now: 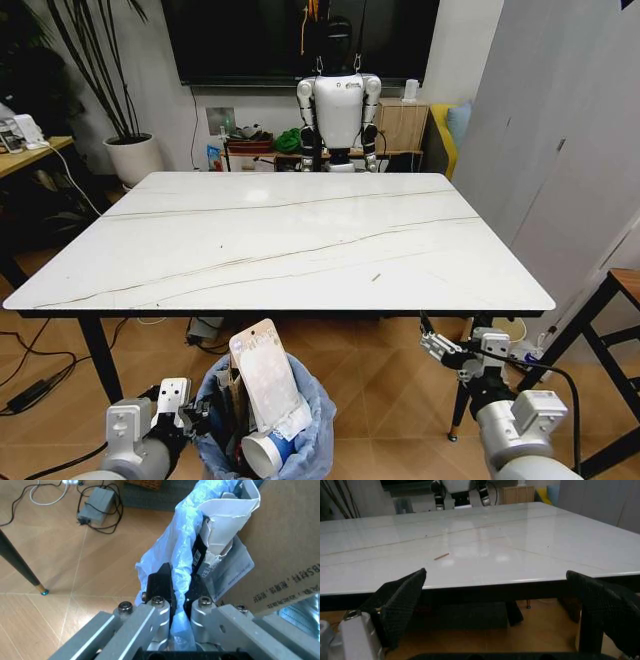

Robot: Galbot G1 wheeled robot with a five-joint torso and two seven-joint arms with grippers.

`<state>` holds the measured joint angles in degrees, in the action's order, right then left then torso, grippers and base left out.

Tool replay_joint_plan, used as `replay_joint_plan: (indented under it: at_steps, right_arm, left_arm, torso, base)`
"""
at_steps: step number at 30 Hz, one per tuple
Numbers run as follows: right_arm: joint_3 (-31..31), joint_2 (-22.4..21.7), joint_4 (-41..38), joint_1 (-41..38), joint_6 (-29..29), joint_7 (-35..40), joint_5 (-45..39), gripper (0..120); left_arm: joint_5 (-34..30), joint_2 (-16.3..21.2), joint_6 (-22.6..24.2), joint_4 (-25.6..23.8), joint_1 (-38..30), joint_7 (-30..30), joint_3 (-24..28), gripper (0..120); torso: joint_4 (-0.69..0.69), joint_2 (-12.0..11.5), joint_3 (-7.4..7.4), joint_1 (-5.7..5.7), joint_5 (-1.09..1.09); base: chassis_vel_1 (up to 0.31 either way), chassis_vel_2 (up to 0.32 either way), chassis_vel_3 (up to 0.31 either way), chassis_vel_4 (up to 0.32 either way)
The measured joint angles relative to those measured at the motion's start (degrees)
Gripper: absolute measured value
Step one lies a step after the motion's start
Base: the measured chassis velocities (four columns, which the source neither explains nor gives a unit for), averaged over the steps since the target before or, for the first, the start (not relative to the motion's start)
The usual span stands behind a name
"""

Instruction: Pick up the trash bin and place the trash from the table into it.

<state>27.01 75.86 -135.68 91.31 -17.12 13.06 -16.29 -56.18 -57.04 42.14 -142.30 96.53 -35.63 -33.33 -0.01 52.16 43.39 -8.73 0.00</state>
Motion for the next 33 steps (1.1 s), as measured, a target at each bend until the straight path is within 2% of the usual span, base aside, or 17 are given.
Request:
replay_joint_plan:
  at_steps: [18,33]
  right_arm:
    - [-0.12,1.28,1.93,0.81,0.79,-0.27,1.79,100]
    - [-0.69,1.58,3.1,0.16,0.95,-0.2,1.75,100]
  left_arm:
    - [-1.62,-7.26,0.0,0.87,2.04,1.36,-5.54,0]
    - [-1.47,-8.47,0.0,1.68,3.15,1.33,-6.19,0]
  torso:
    - [0.0,-4.93,-2.2,2.72,0.01]
    - [0.0,-8.78,-4.02,4.78,0.0]
  base:
    - [0.0,0.0,0.0,0.0]
    - [0.0,0.0,0.0,0.0]
